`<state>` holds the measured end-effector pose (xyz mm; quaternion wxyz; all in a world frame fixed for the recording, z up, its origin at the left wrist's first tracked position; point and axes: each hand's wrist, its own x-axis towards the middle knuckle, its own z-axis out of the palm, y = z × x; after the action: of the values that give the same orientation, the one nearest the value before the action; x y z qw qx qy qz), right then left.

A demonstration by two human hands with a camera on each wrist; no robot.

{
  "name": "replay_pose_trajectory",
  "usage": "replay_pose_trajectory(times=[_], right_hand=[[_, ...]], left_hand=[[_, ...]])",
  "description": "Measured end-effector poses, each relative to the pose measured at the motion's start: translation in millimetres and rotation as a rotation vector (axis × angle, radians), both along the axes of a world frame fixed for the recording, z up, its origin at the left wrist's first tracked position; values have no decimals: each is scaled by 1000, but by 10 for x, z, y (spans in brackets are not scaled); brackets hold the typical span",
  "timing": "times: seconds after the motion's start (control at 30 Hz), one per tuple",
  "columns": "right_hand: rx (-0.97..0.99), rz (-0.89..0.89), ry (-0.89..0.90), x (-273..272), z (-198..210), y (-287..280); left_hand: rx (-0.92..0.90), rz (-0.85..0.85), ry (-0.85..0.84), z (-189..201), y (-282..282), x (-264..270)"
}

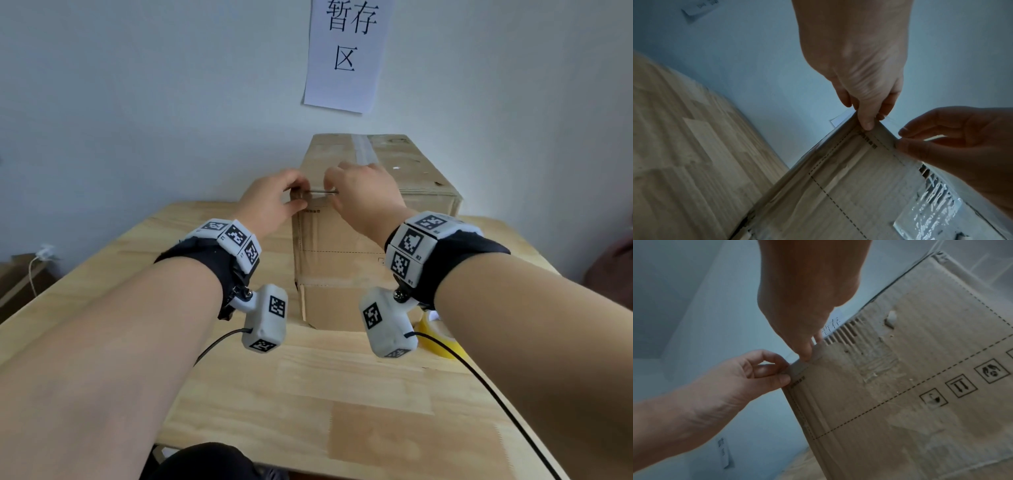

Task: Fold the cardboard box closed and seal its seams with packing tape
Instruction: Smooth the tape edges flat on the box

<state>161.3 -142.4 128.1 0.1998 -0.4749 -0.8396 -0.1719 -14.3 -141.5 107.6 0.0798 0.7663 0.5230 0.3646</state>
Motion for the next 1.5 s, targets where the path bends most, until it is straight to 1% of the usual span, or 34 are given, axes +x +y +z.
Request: replay_pose_trajectory(times=[0.1,0.23,0.37,0.43,0.53,0.57,0.63,0.77,0.83,0.93,1.0,1.07,1.17,1.23,1.4,1.5], right_hand=[[58,20,5,-18,-83,18],[154,48,121,-50,-202,-22],[269,75,77,-63,-260,-25],[290,88,57,-65,-291,-15],[291,86,37,-70,-320,-27],[296,84,35,-71,-326,-28],[302,79,36,-67,-342,-33],[357,88,55,-38,-354,-35],[338,74,71,-33,-358,-16],[292,30,94,-61,-275,2],[185,-32,70,-63,-199,5],[102,-48,61,-43,-140,-7],[98,-44,60,-40,-117,-17],[97,-50,43,-39,-126,-25],[100,-45,72,-53,-174,-16],[127,-23,80,-45,-208,-9]], left_hand=[[26,-20,-23,-21,8,-22],[38,-44,-34,-35,-1,-34],[-43,-121,-54,1,-1,-92],[-87,-140,-124,24,3,-84],[-146,-71,-308,19,20,-49],[-125,-49,-315,19,32,-38],[-63,-30,-279,10,66,-13],[33,-11,-109,44,118,52],[-7,-58,-125,65,100,7],[-137,-138,-254,26,55,-127],[-193,-189,-285,-33,25,-166],[-164,-202,-277,-75,24,-161],[-65,-150,-298,-92,49,-117],[-33,-129,-316,-113,68,-86],[3,-128,-435,-180,70,-55],[-11,-161,-521,-179,25,-44]])
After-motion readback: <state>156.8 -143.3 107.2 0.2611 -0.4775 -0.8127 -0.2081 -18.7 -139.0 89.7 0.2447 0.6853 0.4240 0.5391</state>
